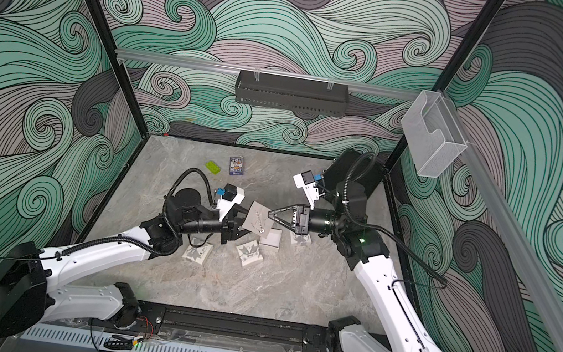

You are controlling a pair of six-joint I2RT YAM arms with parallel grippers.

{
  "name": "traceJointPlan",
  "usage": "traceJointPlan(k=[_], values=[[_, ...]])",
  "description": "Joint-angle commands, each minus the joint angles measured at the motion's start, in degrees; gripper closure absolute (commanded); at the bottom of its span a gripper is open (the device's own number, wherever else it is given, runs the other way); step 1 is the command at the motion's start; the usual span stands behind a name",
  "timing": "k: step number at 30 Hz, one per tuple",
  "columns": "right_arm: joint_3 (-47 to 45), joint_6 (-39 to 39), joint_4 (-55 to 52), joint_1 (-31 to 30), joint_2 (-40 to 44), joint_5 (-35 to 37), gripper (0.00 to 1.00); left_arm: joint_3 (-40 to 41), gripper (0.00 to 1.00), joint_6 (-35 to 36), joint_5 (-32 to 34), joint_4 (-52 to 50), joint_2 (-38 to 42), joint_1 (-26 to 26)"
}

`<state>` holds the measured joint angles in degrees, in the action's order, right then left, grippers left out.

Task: Take the necklace out of the lift-off lid jewelry box
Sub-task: Pick up the necklace from the inner lining.

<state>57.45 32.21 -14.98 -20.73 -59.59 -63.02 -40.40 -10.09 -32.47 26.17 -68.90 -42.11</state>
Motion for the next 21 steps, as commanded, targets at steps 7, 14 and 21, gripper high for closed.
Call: traceJointPlan(k=[7,14,21], values=[[-1.0,0.4,2.1,-0.3,0.4,-1.0,1.00,-2.8,0.88,-0.5,0.0,1.1,-0.3,0.3],[-2.8,-0.6,1.7,-0.3,1.1,0.7,1.00,-3.8,1.00,2.6,9.6,-5.5,1.6,0.4],[-4.8,-4.8,-3.0,-0.1,1.5,6.0,1.00,-6.3,1.00,6.4,22.2,-13.5,3.7,2.0]])
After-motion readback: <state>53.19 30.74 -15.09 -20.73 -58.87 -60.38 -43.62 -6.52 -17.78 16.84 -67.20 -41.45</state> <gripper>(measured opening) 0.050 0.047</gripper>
